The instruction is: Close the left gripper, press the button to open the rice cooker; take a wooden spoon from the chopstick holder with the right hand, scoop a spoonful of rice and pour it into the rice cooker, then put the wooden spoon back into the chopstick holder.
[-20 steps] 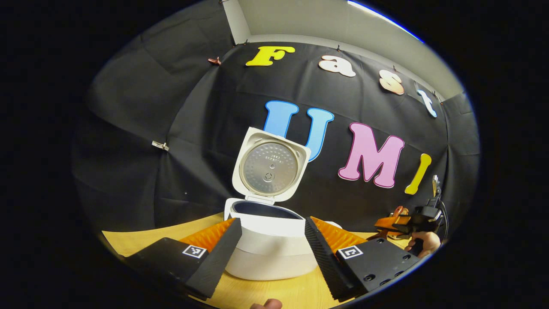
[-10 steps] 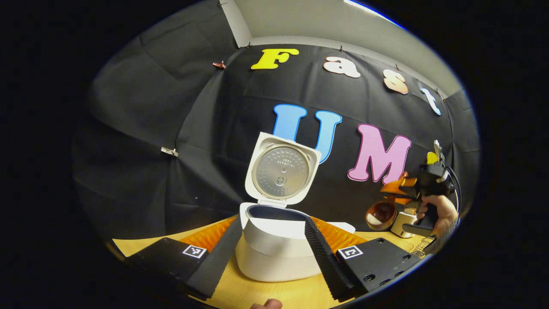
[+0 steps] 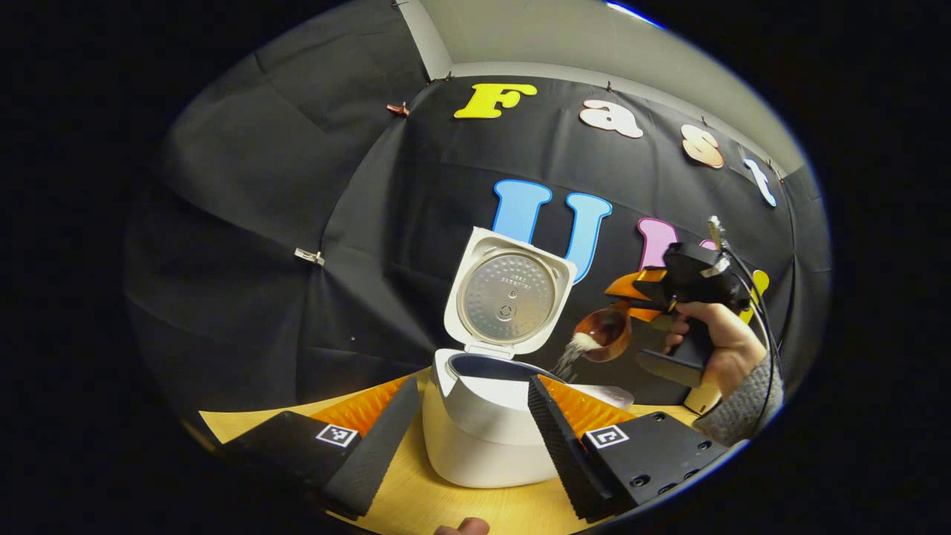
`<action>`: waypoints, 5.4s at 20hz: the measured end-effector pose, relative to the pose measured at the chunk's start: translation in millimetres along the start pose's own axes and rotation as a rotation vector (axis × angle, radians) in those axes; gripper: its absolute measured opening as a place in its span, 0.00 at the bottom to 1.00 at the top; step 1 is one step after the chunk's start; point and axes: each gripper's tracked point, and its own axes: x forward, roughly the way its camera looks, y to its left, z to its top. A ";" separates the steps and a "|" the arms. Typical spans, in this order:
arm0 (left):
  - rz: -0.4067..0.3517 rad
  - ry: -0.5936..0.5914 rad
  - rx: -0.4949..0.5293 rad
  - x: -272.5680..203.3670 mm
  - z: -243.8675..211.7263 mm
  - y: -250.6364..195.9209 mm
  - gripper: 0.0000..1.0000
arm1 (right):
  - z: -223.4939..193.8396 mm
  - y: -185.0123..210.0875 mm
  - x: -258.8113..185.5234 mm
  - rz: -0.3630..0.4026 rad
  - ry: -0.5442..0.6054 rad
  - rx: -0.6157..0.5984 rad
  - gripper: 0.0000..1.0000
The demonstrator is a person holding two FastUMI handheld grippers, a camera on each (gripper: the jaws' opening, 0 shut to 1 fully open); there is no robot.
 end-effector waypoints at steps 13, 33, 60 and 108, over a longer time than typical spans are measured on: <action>0.021 0.048 -0.021 7.9 -13.3 17.4 0.95 | -48.8 12.9 54.4 -0.046 0.043 -0.331 0.16; 0.017 0.056 -0.055 4.0 -13.9 25.4 0.95 | -88.3 108.5 29.2 0.191 -0.041 -0.939 0.16; -0.040 0.010 -0.021 -13.6 6.9 -29.2 0.95 | 169.8 -119.9 -216.3 -0.084 -0.211 -0.368 0.17; -0.060 -0.053 0.031 -22.3 21.3 -69.9 0.95 | 150.7 -403.8 -435.7 -0.657 -0.298 -0.563 0.68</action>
